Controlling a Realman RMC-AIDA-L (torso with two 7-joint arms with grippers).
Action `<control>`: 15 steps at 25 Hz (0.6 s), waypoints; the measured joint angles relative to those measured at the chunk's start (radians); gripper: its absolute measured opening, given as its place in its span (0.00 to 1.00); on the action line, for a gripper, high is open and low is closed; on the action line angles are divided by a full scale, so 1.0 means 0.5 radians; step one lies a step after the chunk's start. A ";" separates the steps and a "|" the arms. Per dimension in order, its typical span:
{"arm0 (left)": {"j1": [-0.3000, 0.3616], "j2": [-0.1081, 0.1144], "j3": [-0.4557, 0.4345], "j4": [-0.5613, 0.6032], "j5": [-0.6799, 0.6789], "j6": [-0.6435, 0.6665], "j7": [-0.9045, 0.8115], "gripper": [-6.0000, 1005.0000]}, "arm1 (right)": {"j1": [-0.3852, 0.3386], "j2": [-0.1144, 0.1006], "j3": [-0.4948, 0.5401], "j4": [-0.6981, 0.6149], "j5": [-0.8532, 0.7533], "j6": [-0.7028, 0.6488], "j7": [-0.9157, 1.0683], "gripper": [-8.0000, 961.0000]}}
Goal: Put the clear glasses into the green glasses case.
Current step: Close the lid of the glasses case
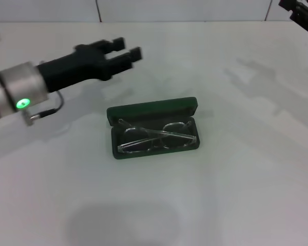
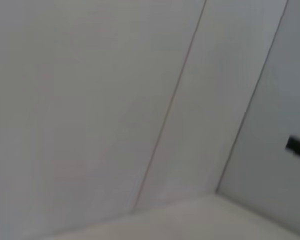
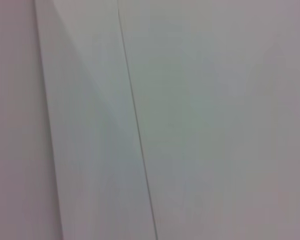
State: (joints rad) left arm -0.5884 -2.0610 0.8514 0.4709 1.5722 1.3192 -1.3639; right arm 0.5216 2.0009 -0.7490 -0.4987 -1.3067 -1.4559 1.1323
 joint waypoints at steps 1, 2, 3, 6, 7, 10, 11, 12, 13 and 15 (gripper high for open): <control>-0.038 -0.001 0.024 0.000 0.040 -0.057 -0.050 0.57 | -0.002 0.001 0.002 0.000 0.001 0.004 -0.002 0.54; -0.092 -0.003 0.043 0.000 0.108 -0.132 -0.120 0.57 | -0.003 0.001 0.004 0.001 0.001 0.009 -0.004 0.54; -0.137 -0.006 0.060 -0.001 0.174 -0.195 -0.174 0.57 | -0.003 0.002 0.003 0.004 0.000 0.018 -0.005 0.54; -0.232 -0.030 0.112 -0.006 0.358 -0.347 -0.279 0.57 | -0.003 0.005 -0.007 0.008 -0.009 0.054 -0.012 0.55; -0.244 -0.039 0.128 -0.006 0.390 -0.368 -0.292 0.57 | -0.003 0.006 -0.009 0.011 -0.012 0.064 -0.020 0.55; -0.271 -0.051 0.244 -0.003 0.448 -0.406 -0.323 0.57 | -0.003 0.013 -0.009 0.021 -0.014 0.083 -0.040 0.55; -0.274 -0.050 0.290 -0.003 0.449 -0.408 -0.336 0.57 | -0.003 0.015 -0.008 0.023 -0.014 0.089 -0.045 0.56; -0.276 -0.050 0.342 -0.003 0.449 -0.408 -0.351 0.57 | -0.003 0.016 -0.008 0.024 -0.014 0.094 -0.048 0.56; -0.277 -0.049 0.367 -0.002 0.450 -0.409 -0.359 0.57 | -0.003 0.017 -0.007 0.024 -0.014 0.099 -0.050 0.56; -0.277 -0.048 0.412 0.002 0.451 -0.408 -0.384 0.57 | -0.003 0.018 -0.007 0.025 -0.014 0.112 -0.052 0.56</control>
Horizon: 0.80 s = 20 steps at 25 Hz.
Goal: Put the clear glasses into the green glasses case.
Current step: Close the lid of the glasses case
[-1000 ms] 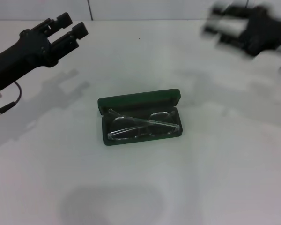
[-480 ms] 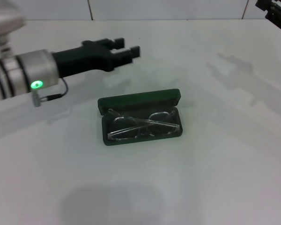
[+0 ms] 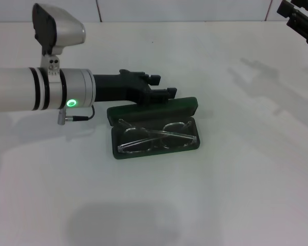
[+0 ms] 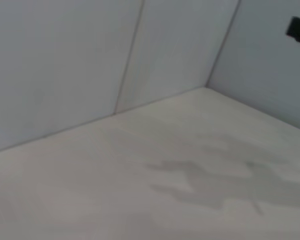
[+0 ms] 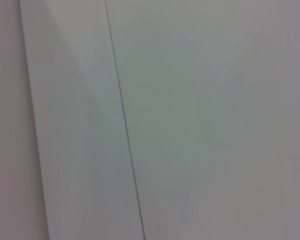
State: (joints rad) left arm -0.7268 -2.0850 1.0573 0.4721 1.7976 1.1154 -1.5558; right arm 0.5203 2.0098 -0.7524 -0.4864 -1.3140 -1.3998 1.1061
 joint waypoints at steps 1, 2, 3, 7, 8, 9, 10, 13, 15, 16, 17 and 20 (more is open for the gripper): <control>0.001 0.001 0.010 0.001 0.000 0.003 -0.007 0.57 | 0.001 0.000 0.000 0.000 -0.001 0.007 -0.001 0.56; 0.004 0.004 0.024 0.002 0.001 0.007 -0.020 0.57 | 0.003 0.000 -0.001 0.000 -0.001 0.012 -0.002 0.57; 0.007 0.006 0.039 0.002 0.001 0.009 -0.024 0.57 | 0.004 0.000 -0.001 0.000 -0.001 0.013 -0.003 0.57; 0.026 0.012 0.099 0.003 0.005 0.022 -0.031 0.57 | 0.008 -0.001 -0.001 0.000 -0.001 0.024 -0.017 0.57; 0.032 0.013 0.104 0.004 0.002 0.033 -0.032 0.57 | 0.009 -0.001 -0.001 0.000 -0.001 0.027 -0.022 0.58; 0.040 0.014 0.098 0.005 -0.006 0.046 -0.031 0.57 | 0.011 -0.001 -0.001 0.001 -0.001 0.028 -0.027 0.58; 0.044 0.014 0.095 0.008 -0.011 0.053 -0.030 0.57 | 0.012 -0.001 -0.001 0.001 -0.001 0.028 -0.029 0.58; 0.080 0.011 0.086 0.074 -0.029 0.083 -0.031 0.57 | 0.016 -0.001 0.000 0.002 -0.001 0.028 -0.031 0.58; 0.102 0.006 0.094 0.112 -0.026 0.092 -0.030 0.57 | 0.018 0.000 0.001 0.002 -0.001 0.028 -0.038 0.59; 0.109 0.005 0.097 0.119 -0.024 0.092 -0.028 0.57 | 0.018 0.001 0.001 0.002 -0.001 0.028 -0.043 0.59; 0.117 0.005 0.100 0.123 -0.020 0.092 -0.023 0.57 | 0.018 0.001 0.001 0.002 -0.001 0.028 -0.046 0.59; 0.144 0.004 0.101 0.124 -0.016 0.092 -0.007 0.57 | 0.015 0.001 0.002 -0.001 -0.001 0.028 -0.050 0.60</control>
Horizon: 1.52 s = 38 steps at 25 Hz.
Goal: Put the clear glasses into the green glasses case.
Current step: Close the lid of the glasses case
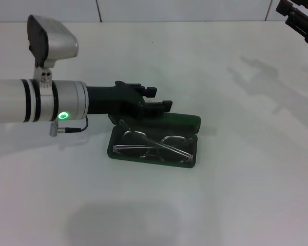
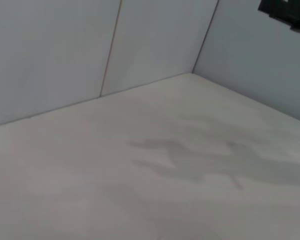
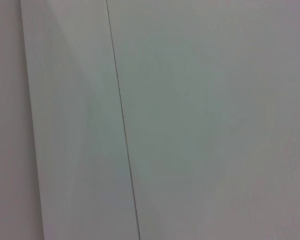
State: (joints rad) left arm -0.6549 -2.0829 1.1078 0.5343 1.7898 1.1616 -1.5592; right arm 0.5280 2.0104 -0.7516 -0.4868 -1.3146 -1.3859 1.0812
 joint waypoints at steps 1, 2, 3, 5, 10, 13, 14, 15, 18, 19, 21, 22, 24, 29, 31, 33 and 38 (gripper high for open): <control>0.012 -0.001 0.000 0.000 0.000 0.000 0.015 0.57 | -0.001 0.000 0.000 -0.002 0.000 0.000 0.000 0.60; 0.025 -0.003 0.000 0.003 -0.001 0.000 0.032 0.57 | -0.002 0.000 0.000 -0.004 0.000 0.000 0.000 0.60; 0.035 -0.004 0.000 0.005 -0.004 0.001 0.046 0.57 | -0.002 0.000 0.000 -0.006 0.000 0.000 0.000 0.60; 0.059 -0.006 0.001 0.006 -0.005 0.005 0.072 0.57 | 0.001 0.001 0.000 -0.011 0.000 0.002 -0.001 0.60; 0.129 -0.007 0.000 0.010 -0.031 0.025 0.139 0.57 | 0.012 0.000 0.000 -0.017 0.000 0.023 -0.003 0.61; 0.166 -0.009 0.000 0.013 -0.039 0.029 0.164 0.57 | 0.017 0.002 0.000 -0.028 0.000 0.042 -0.003 0.62; 0.183 -0.010 -0.001 0.013 -0.040 0.030 0.178 0.57 | 0.020 0.003 0.000 -0.029 0.000 0.046 -0.003 0.62; 0.192 -0.011 -0.001 0.013 -0.044 0.031 0.190 0.56 | 0.024 0.003 0.000 -0.029 0.000 0.047 -0.003 0.62; 0.226 -0.012 0.001 0.005 -0.061 0.042 0.238 0.56 | 0.030 0.003 -0.016 -0.030 0.000 0.049 -0.003 0.62; 0.236 -0.012 0.001 0.004 -0.071 0.055 0.249 0.56 | 0.030 0.003 -0.022 -0.030 0.000 0.049 -0.003 0.63; 0.261 -0.013 0.002 0.009 -0.090 0.096 0.262 0.55 | 0.036 0.001 -0.029 -0.031 0.000 0.049 -0.003 0.63; 0.275 -0.013 0.001 0.017 -0.101 0.120 0.270 0.55 | 0.038 0.000 -0.037 -0.033 0.000 0.046 -0.003 0.63; 0.301 -0.013 -0.003 0.024 -0.137 0.154 0.297 0.55 | 0.042 -0.003 -0.059 -0.037 0.000 0.039 -0.003 0.63; 0.353 -0.013 -0.009 0.026 -0.184 0.198 0.421 0.55 | 0.050 -0.004 -0.103 -0.045 0.000 0.047 -0.003 0.64; 0.362 -0.013 -0.004 0.019 -0.185 0.200 0.463 0.55 | 0.042 -0.001 -0.103 -0.057 0.000 0.047 -0.003 0.65; 0.370 -0.013 0.002 0.014 -0.175 0.200 0.495 0.55 | 0.036 0.001 -0.104 -0.065 0.001 0.047 -0.003 0.65; 0.406 -0.013 0.029 0.010 -0.148 0.202 0.623 0.55 | 0.042 0.001 -0.104 -0.066 0.001 0.047 0.004 0.66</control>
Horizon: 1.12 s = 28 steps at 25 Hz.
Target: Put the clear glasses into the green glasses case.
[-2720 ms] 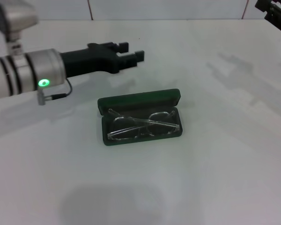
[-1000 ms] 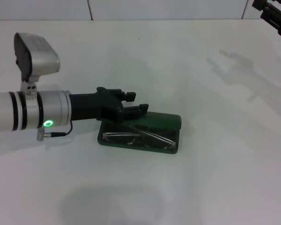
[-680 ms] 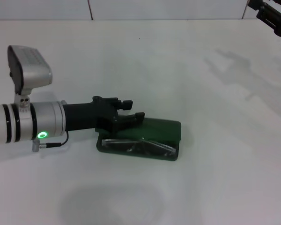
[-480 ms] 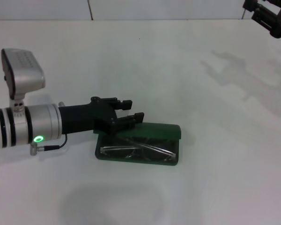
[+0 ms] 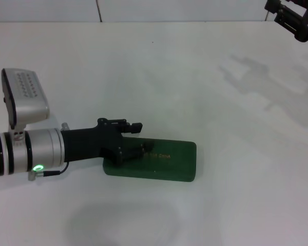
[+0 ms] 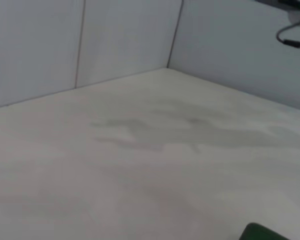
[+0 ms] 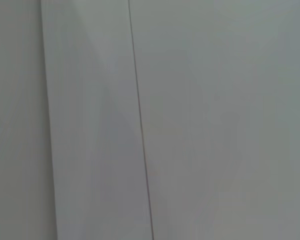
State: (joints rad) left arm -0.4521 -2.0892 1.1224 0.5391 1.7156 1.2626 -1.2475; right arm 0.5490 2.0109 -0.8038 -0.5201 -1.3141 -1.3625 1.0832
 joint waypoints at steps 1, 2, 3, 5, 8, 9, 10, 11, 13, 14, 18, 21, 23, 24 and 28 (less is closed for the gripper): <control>0.006 0.000 0.003 0.000 0.000 0.001 0.020 0.55 | 0.003 0.000 0.000 0.000 0.000 0.000 0.001 0.66; 0.013 0.000 0.005 -0.001 0.000 0.002 0.039 0.55 | 0.007 0.000 -0.001 0.000 0.000 0.000 0.002 0.66; 0.016 0.000 0.005 -0.001 0.000 0.002 0.049 0.55 | 0.008 0.000 -0.003 0.000 0.000 0.000 0.002 0.66; 0.026 0.000 0.003 -0.001 -0.004 0.006 0.057 0.55 | 0.012 0.000 -0.012 0.000 0.000 0.001 0.004 0.67; 0.040 0.002 -0.012 0.010 -0.115 0.115 0.083 0.55 | 0.011 -0.001 -0.066 -0.012 -0.002 -0.023 0.006 0.67; 0.043 0.007 -0.015 0.018 -0.196 0.211 0.096 0.55 | 0.006 -0.006 -0.111 -0.028 -0.003 -0.051 0.007 0.67; 0.044 0.011 -0.016 0.024 -0.244 0.279 0.098 0.55 | 0.000 -0.015 -0.173 -0.048 -0.005 -0.101 0.008 0.67; 0.045 0.024 -0.016 0.040 -0.324 0.397 0.089 0.55 | -0.001 -0.031 -0.254 -0.071 -0.013 -0.163 0.015 0.68; 0.047 0.051 -0.017 0.059 -0.420 0.593 0.053 0.55 | 0.005 -0.068 -0.423 -0.119 -0.065 -0.300 0.055 0.68; 0.047 0.051 -0.017 0.059 -0.420 0.593 0.053 0.58 | 0.011 -0.085 -0.508 -0.153 -0.135 -0.377 0.083 0.68; 0.117 0.070 -0.015 0.044 -0.457 0.920 0.257 0.67 | 0.023 -0.107 -0.661 -0.237 -0.399 -0.601 0.142 0.69; 0.184 0.039 -0.017 0.042 -0.468 0.938 0.424 0.74 | 0.025 -0.088 -0.658 -0.230 -0.478 -0.613 0.129 0.73; 0.214 0.023 -0.019 0.046 -0.473 0.940 0.512 0.79 | 0.025 -0.077 -0.659 -0.229 -0.510 -0.609 0.122 0.81; 0.211 0.023 -0.019 0.041 -0.475 0.941 0.522 0.81 | 0.026 -0.076 -0.662 -0.229 -0.515 -0.609 0.120 0.84; 0.197 0.027 -0.020 0.029 -0.465 0.935 0.520 0.88 | 0.019 -0.068 -0.667 -0.227 -0.521 -0.607 0.070 0.89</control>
State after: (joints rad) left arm -0.3535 -2.0757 1.1124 0.5535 1.4830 1.7301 -0.9876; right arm 0.5585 1.9770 -1.1372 -0.6333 -1.5745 -1.6658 1.1180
